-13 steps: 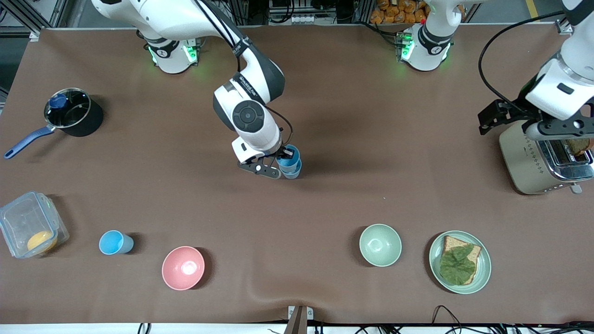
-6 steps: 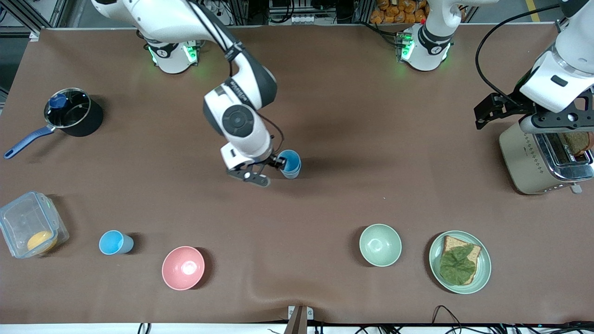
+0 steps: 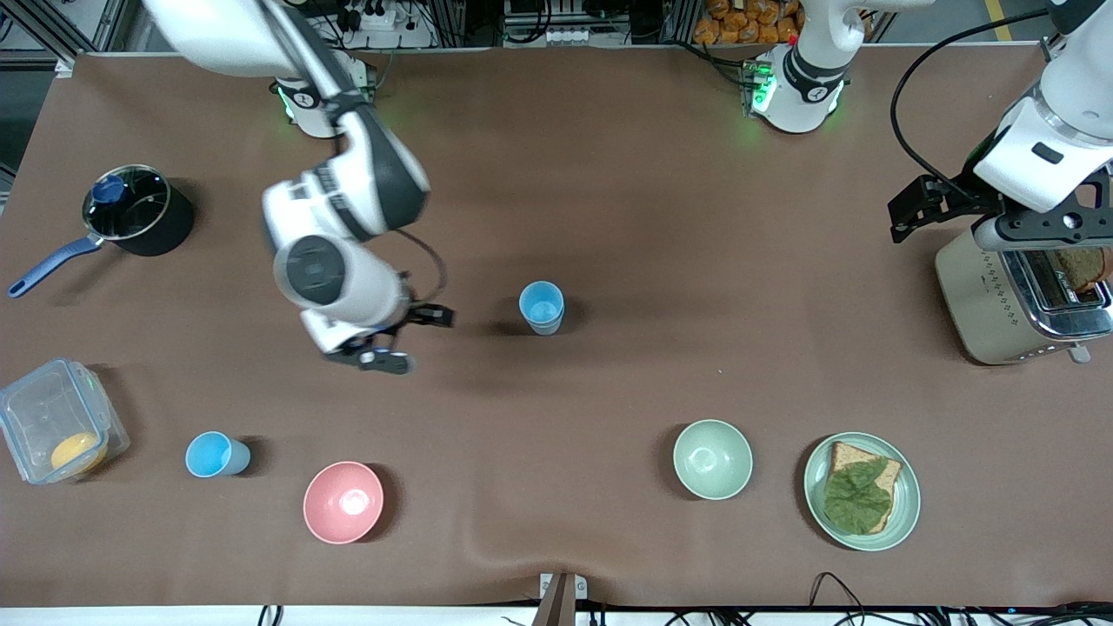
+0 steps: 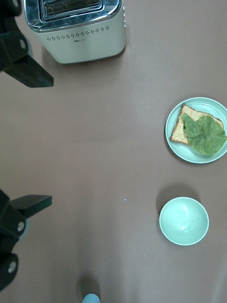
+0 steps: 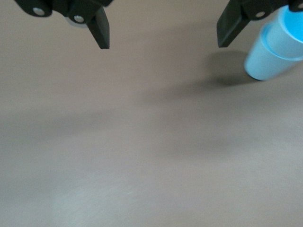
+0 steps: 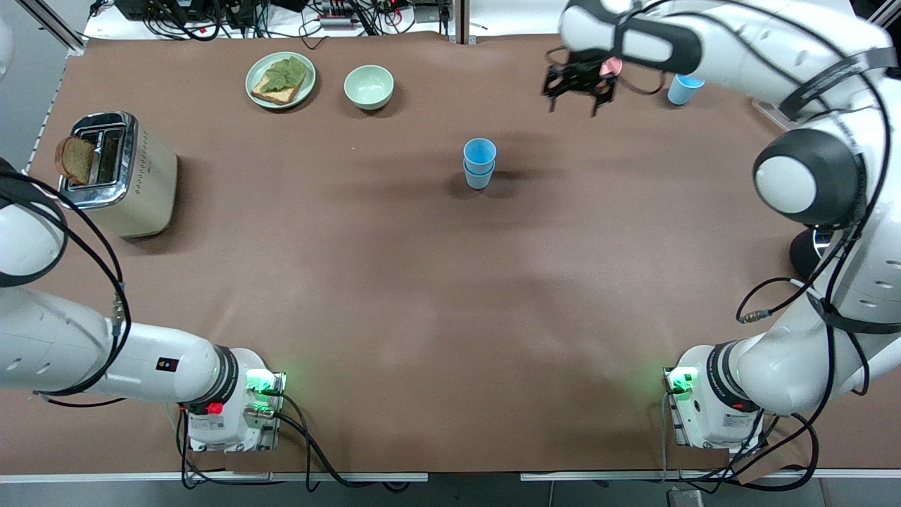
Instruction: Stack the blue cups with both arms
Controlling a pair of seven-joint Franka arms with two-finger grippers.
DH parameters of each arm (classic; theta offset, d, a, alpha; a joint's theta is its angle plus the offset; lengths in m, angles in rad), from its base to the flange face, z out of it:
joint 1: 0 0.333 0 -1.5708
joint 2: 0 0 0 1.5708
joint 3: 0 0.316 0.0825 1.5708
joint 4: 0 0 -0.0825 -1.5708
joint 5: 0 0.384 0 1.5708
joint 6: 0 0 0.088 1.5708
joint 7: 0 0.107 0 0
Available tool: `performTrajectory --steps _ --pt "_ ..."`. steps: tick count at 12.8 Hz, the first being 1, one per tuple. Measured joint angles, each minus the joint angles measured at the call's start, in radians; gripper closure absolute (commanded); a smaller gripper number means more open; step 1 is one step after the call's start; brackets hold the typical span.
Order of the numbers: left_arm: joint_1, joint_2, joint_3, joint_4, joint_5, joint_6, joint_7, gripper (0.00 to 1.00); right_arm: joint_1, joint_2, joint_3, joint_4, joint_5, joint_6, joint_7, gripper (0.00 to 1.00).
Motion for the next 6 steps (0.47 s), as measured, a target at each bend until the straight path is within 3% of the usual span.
performTrajectory --steps 3,6 --pt "0.001 -0.001 0.004 0.003 0.0 -0.005 -0.002 0.0 -0.149 -0.063 -0.001 -0.003 0.0 -0.081 -0.185 0.0" --pt "0.01 -0.004 0.013 0.005 0.0 -0.018 -0.002 0.0 -0.284 -0.189 -0.001 -0.048 0.0 -0.103 -0.386 0.0"
